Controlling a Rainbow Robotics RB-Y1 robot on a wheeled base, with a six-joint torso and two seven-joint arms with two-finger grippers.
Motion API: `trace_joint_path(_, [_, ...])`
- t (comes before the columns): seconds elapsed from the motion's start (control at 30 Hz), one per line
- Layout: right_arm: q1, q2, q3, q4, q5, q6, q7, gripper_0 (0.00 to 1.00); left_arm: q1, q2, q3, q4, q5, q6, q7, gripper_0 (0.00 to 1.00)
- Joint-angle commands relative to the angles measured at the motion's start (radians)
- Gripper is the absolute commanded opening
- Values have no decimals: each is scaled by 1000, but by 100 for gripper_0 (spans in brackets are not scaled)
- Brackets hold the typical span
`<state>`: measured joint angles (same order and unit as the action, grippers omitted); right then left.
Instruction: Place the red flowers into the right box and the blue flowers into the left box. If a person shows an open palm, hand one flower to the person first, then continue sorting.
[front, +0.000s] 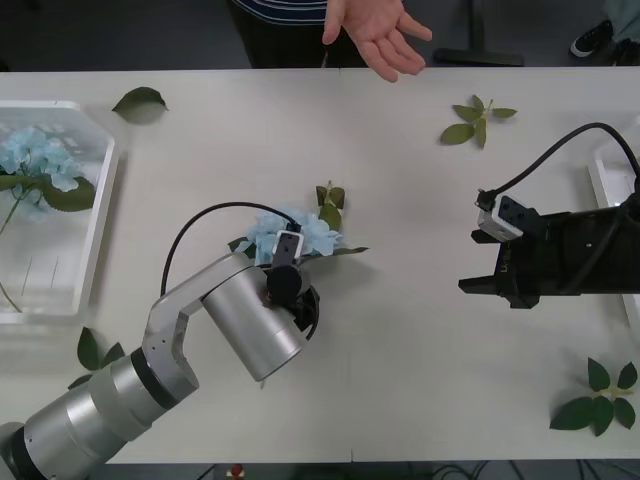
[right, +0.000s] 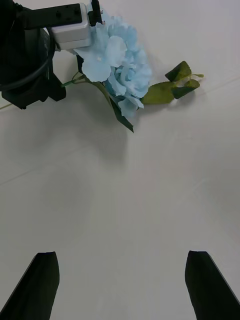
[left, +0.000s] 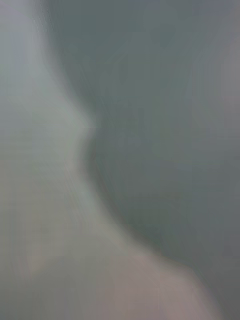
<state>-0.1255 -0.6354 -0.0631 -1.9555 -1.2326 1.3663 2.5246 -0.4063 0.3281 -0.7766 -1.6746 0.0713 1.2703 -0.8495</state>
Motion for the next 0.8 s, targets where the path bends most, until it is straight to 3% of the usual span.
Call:
trace_joint_path(0.03, [-8, -13, -9, -20, -2, -1, 6, 74, -5, -15, 13, -17, 2, 6, -2, 0])
trace_joint_path(0.47, [-8, -13, -9, -20, -2, -1, 6, 73, 9, 5, 65, -94, -4, 11, -86, 0])
trace_joint_path(0.8, [-8, -13, -9, -20, -2, -1, 6, 73, 83, 74, 141, -343, -8, -35, -264, 0])
